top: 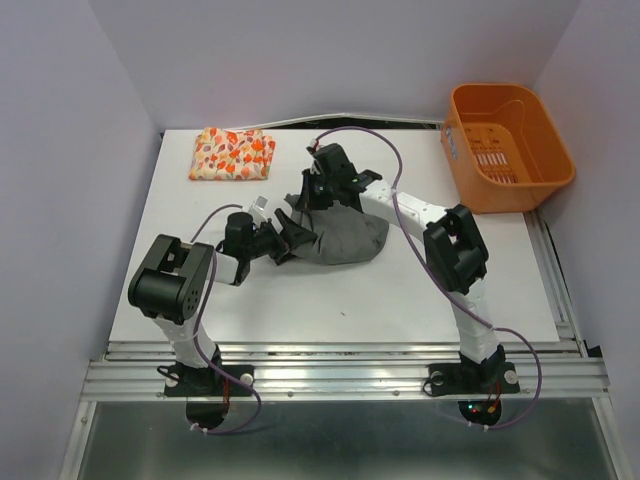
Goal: Fold and stack the skirts
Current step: Neatly place the folded skirt to the corner
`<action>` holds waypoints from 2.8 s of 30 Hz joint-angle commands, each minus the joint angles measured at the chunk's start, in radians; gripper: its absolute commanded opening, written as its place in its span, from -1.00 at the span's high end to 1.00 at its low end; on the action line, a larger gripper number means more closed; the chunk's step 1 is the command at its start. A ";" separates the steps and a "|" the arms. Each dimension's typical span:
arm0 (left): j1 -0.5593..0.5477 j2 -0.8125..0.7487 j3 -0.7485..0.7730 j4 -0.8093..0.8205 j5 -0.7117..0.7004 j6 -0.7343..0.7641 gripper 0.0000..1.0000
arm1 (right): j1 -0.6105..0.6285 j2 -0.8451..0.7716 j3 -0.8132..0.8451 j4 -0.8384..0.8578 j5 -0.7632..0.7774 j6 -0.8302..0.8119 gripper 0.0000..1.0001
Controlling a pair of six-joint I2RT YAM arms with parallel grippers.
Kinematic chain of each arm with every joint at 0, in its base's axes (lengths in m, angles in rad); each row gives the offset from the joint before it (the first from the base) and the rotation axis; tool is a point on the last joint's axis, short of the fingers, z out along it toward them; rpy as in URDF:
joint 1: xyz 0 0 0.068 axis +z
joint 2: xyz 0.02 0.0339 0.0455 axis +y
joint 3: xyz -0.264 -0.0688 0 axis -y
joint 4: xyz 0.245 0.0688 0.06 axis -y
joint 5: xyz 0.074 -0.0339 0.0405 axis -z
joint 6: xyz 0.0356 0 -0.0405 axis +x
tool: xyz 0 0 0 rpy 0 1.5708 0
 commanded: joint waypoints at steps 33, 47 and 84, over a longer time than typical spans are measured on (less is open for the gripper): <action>-0.014 0.100 0.050 0.332 -0.151 -0.120 -0.97 | -0.016 -0.010 -0.014 0.097 -0.085 0.095 0.99; -0.016 0.057 0.290 -0.247 -0.244 0.265 0.75 | -0.025 0.018 0.113 0.084 0.022 0.047 0.82; 0.110 0.488 1.679 -1.110 -0.566 1.265 1.00 | -0.387 -0.257 -0.132 0.094 0.148 -0.166 -1.00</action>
